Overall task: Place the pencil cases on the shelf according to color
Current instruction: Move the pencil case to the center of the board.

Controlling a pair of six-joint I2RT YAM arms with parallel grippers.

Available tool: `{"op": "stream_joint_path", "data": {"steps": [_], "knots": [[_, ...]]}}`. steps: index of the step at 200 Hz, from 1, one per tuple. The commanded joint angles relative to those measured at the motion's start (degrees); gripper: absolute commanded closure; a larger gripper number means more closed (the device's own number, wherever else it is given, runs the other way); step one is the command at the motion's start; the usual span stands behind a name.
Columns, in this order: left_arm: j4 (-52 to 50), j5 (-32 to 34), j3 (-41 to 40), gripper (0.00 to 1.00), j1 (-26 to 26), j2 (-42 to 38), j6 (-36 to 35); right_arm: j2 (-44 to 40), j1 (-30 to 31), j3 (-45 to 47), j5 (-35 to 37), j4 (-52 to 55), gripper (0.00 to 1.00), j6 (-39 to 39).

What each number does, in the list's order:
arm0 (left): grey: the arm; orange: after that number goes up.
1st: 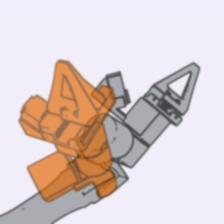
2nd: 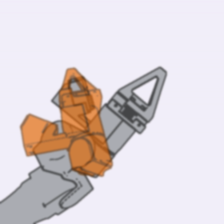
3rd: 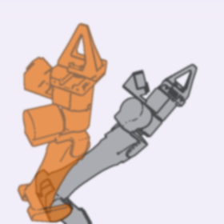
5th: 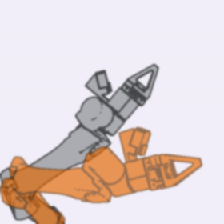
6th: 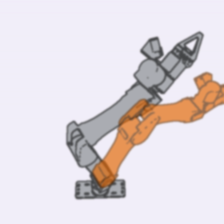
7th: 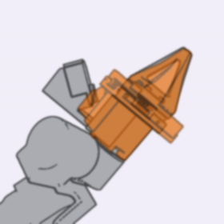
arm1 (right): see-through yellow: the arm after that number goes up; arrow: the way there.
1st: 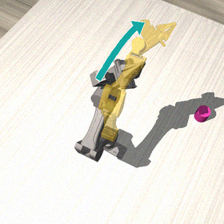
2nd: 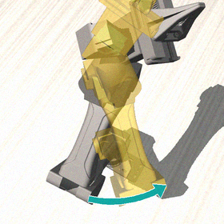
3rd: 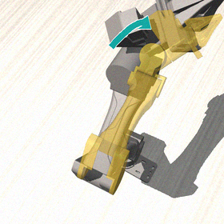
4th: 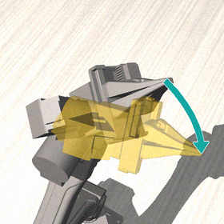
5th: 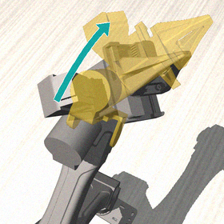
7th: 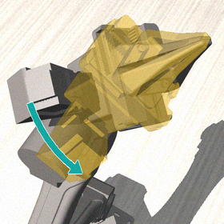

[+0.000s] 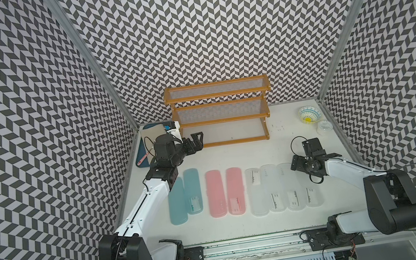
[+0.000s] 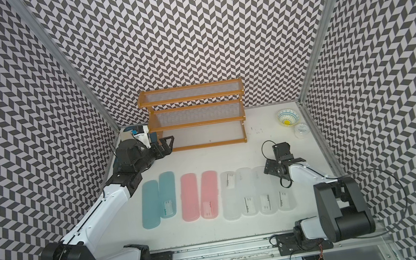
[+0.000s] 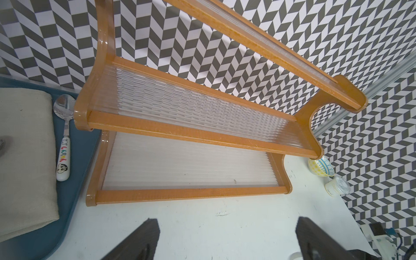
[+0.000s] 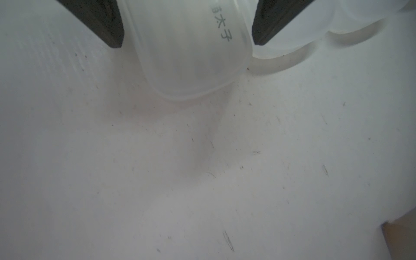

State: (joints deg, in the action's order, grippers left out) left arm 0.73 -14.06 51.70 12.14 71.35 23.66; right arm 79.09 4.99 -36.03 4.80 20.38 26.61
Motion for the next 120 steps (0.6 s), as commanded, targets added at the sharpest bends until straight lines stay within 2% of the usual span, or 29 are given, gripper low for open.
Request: {"op": "stream_joint_path", "data": {"steps": [1,39,87,120], "knots": [[0.1,-2.0,1.7,0.0,0.2,-0.2,0.0,0.4,-0.1,-0.6,1.2,2.1,0.09,0.6],[0.3,-2.8,1.9,0.0,0.2,-0.2,0.1,3.9,-0.1,-2.2,0.4,1.7,0.19,-0.6],[0.4,-3.2,1.7,0.01,0.1,0.1,0.2,7.9,-0.3,-6.5,3.8,0.9,0.19,-2.3],[0.0,-3.3,2.0,0.0,0.1,0.7,0.2,14.2,-1.7,-13.4,2.5,0.6,0.19,-5.3]]}}
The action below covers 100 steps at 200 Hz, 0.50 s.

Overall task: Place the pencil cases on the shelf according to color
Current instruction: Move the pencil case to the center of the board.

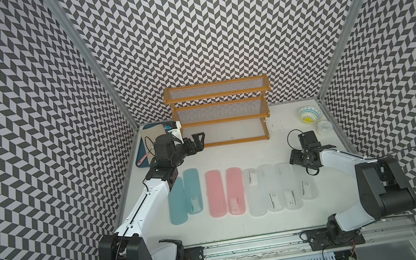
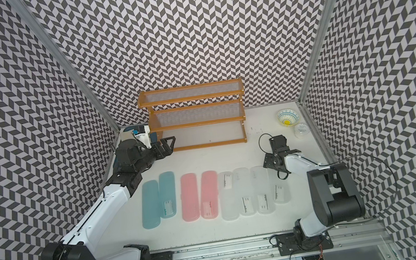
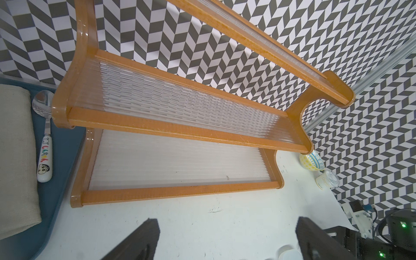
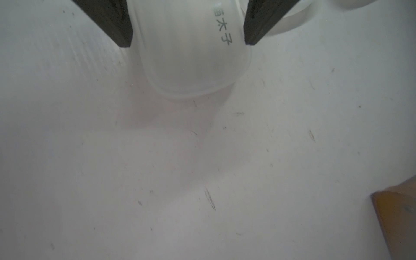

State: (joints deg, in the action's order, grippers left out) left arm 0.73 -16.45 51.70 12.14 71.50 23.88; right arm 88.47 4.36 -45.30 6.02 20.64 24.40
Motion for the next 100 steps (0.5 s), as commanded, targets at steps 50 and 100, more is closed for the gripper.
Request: {"op": "stream_joint_path", "data": {"steps": [50,100], "knots": [[-0.8,-0.5,1.9,0.0,0.1,0.0,-0.5,6.3,-3.5,-11.7,4.2,3.7,0.14,-4.0],[1.7,-0.7,0.2,0.0,0.3,-1.7,0.2,-12.8,-1.9,2.9,-3.8,1.9,0.12,2.3]]}}
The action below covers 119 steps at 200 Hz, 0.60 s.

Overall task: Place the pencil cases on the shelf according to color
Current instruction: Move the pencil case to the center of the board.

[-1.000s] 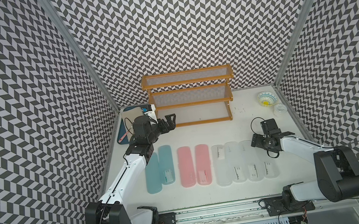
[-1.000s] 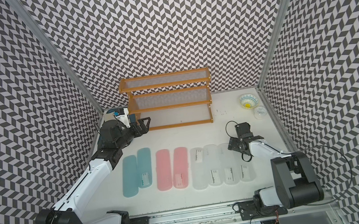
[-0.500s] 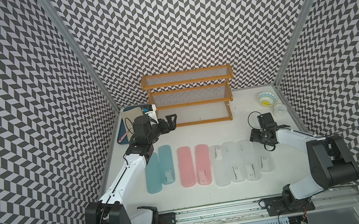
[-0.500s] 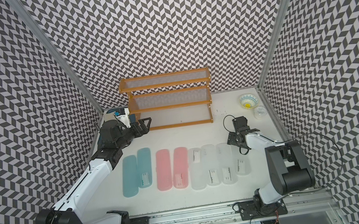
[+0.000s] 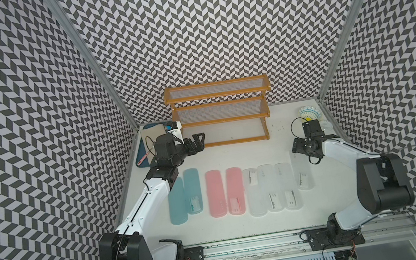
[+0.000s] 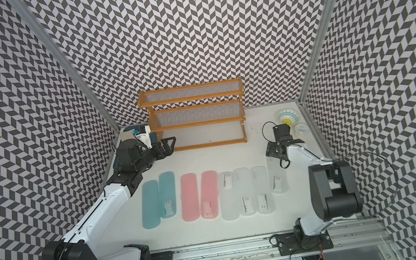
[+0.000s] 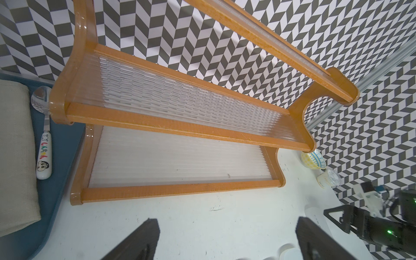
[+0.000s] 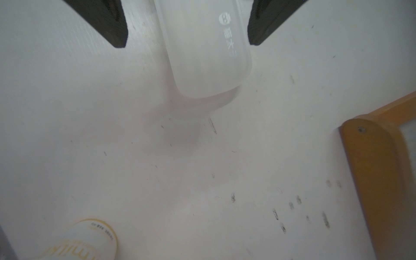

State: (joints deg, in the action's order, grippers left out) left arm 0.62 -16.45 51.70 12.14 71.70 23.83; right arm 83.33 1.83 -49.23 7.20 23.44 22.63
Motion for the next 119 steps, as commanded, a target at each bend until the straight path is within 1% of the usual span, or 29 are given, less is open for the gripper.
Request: {"op": "stream_joint_path", "data": {"steps": [1,24,41,65,95,119], "knots": [[1.8,-0.7,0.2,0.0,0.2,-1.9,0.2,-8.0,0.7,7.3,-5.1,-1.1,0.12,4.2],[1.8,-2.3,0.5,0.0,0.2,-1.0,1.0,-9.8,0.9,12.0,-3.9,-1.8,0.11,5.3],[2.0,-3.9,0.6,0.0,0.3,-0.8,1.1,-8.4,1.0,12.5,-4.8,-1.4,0.11,5.0],[1.9,-3.7,0.6,0.0,0.2,-1.4,0.8,-6.8,2.1,12.5,-6.8,-1.9,0.1,4.8],[1.6,-3.3,0.7,0.0,0.2,-1.9,0.4,-3.5,2.9,12.3,-5.3,-1.7,0.07,3.6],[1.3,-2.9,0.7,0.0,0.2,-2.2,0.2,-0.2,2.9,11.6,-3.6,-3.2,0.07,2.7]]}}
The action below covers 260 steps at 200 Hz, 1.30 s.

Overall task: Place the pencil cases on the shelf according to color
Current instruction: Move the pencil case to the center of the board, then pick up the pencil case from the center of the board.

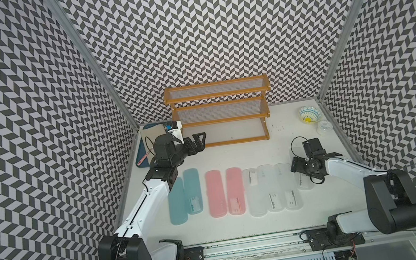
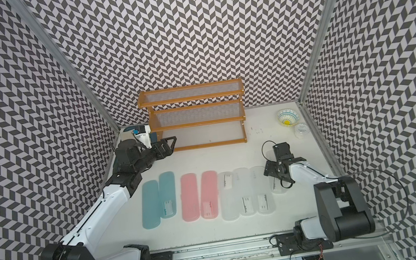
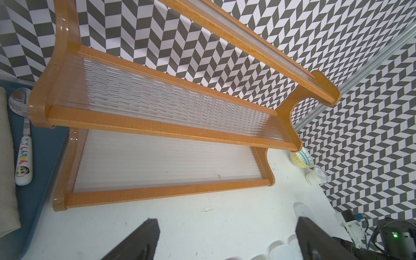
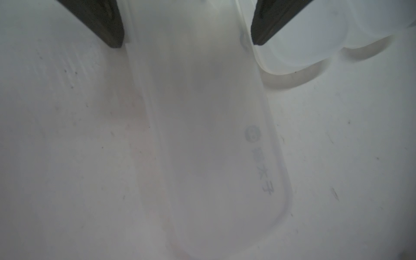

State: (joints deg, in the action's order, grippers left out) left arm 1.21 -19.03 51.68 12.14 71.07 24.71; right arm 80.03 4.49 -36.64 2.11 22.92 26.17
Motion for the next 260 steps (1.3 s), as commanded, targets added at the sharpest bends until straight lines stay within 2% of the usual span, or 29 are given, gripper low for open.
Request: {"op": "stream_joint_path", "data": {"steps": [1,19,38,61,76,101,139,168,222,250,260], "knots": [[0.7,-0.3,0.7,0.0,0.2,-1.6,-0.7,3.2,0.2,-1.1,1.5,-2.7,0.08,-0.9],[0.5,0.2,0.5,0.0,0.2,-2.0,-0.8,6.5,0.2,-3.3,2.2,-3.3,0.13,-1.8],[0.6,0.6,0.3,0.0,0.3,-2.2,-1.1,9.0,0.0,-6.1,2.9,-4.0,0.24,-3.0],[0.4,1.0,0.5,0.0,0.2,-1.7,-1.2,12.1,0.0,-10.8,4.7,-4.0,0.29,-4.2],[0.3,0.9,0.6,0.01,0.3,-1.5,-1.2,14.7,-0.1,-14.6,5.8,-3.0,0.27,-5.3],[-0.1,0.9,0.5,0.01,0.3,-1.6,-1.3,16.6,-0.1,-18.2,7.2,-1.0,0.1,-5.7],[0.1,0.9,0.4,0.0,0.3,-1.4,-1.1,10.3,-0.1,-12.6,5.4,-0.9,0.01,-3.9],[0.9,-0.4,0.4,0.0,0.4,-0.3,0.0,7.6,0.3,-8.1,2.3,-1.2,0.01,-3.2],[1.9,-1.3,-0.2,0.0,0.3,-0.1,0.8,6.0,2.2,-4.1,2.1,-0.5,0.01,-1.5],[2.2,-1.3,-0.3,0.0,0.3,-0.1,1.1,7.5,2.6,-3.1,2.8,-1.3,0.08,-1.2],[2.2,-1.3,-0.3,0.0,0.3,-0.3,1.1,7.6,2.9,-3.1,2.9,-1.3,0.14,-1.2]]}}
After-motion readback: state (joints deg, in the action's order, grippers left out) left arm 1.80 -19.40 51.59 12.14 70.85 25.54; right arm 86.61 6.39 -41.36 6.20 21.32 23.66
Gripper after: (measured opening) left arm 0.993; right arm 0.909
